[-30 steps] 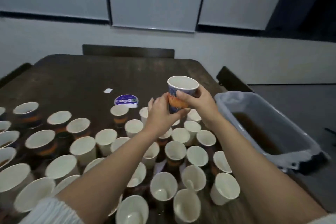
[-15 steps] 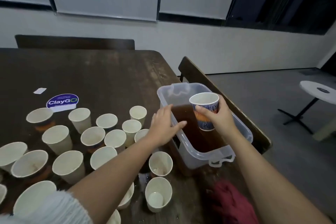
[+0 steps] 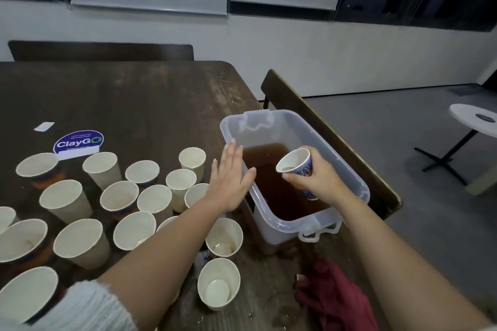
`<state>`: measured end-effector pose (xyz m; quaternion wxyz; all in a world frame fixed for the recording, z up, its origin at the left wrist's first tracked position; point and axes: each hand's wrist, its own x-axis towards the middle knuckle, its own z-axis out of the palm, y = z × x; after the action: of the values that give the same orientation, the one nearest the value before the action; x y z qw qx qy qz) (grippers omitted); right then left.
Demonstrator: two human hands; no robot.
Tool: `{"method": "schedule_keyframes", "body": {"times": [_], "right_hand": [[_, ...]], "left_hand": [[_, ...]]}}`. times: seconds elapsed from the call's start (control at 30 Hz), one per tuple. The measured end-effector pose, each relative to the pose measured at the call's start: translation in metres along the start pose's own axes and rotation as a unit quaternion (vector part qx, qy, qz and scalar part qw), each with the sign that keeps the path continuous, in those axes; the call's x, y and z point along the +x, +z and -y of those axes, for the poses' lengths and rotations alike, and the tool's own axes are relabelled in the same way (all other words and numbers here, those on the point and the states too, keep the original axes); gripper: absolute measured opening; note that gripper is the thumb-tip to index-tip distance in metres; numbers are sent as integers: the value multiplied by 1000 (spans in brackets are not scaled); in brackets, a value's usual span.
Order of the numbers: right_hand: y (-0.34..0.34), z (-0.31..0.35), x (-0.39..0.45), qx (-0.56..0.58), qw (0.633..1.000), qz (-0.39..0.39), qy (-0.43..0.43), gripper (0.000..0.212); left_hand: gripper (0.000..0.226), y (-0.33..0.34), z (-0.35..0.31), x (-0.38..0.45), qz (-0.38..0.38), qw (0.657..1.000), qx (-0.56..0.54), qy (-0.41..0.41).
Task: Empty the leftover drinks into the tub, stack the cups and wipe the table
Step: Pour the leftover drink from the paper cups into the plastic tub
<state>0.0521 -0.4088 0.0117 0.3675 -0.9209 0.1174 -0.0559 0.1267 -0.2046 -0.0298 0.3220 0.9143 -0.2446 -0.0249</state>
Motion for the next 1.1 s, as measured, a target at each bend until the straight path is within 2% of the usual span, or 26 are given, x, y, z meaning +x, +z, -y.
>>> {"method": "schedule_keyframes", "body": {"times": [0.57,1.1], "right_hand": [[7,5,-3,-132,991,13,-1,71],[10,4,0,-160,987,14,-8,72]], "left_hand": [[59,0,-2,-2,-8,1000,-20,-2],[58,0,-3,-3,-9,1000,-19,-6]]}}
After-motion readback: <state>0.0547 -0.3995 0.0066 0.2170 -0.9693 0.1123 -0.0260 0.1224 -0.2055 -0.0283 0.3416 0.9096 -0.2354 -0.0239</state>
